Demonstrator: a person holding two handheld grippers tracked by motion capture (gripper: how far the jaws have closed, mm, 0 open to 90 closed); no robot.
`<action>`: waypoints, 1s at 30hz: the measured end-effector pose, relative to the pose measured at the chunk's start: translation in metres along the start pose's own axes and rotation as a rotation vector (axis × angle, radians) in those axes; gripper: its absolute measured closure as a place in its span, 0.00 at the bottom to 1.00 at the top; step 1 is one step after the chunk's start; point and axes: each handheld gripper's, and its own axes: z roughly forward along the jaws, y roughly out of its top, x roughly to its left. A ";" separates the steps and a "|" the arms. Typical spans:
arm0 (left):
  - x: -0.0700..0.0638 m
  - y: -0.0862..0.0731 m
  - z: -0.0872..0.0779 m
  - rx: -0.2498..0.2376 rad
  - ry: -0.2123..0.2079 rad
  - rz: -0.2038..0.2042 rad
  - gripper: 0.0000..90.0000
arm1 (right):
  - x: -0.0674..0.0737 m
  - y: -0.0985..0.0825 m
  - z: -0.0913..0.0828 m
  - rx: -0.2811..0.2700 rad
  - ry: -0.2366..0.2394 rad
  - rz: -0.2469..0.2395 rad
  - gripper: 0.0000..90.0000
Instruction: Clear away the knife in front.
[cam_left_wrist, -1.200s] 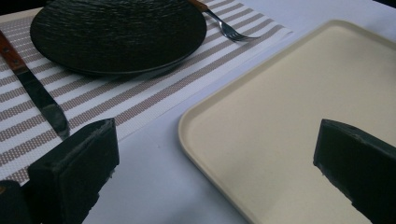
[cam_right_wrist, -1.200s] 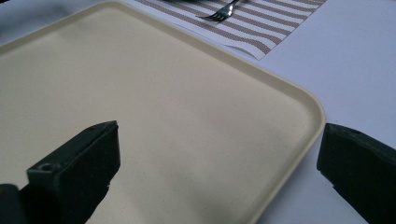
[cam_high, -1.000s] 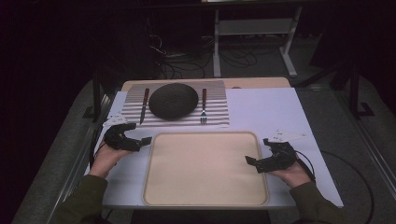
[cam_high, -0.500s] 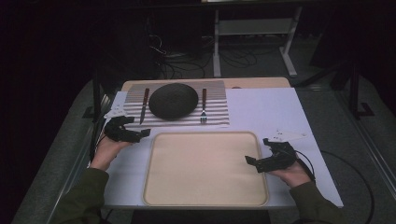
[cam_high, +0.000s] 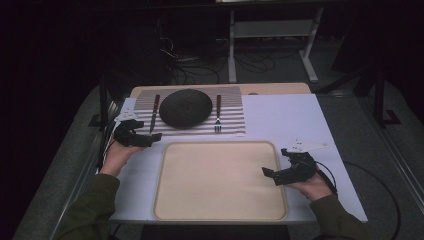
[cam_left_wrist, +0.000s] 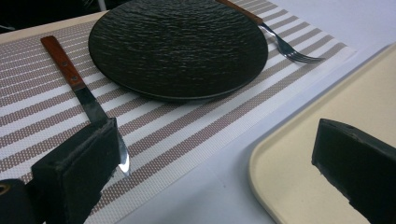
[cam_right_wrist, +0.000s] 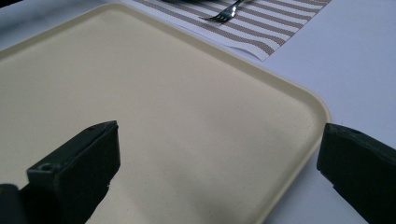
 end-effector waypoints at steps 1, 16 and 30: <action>0.000 0.000 0.000 0.000 0.000 0.000 0.01 | 0.000 0.000 0.000 0.001 0.000 -0.002 0.00; 0.009 0.015 0.018 0.005 0.020 0.003 0.01 | -0.001 -0.001 0.001 0.003 0.000 0.000 0.00; 0.028 0.030 0.026 -0.005 0.064 -0.012 0.01 | 0.000 0.000 0.001 0.005 -0.001 -0.003 0.00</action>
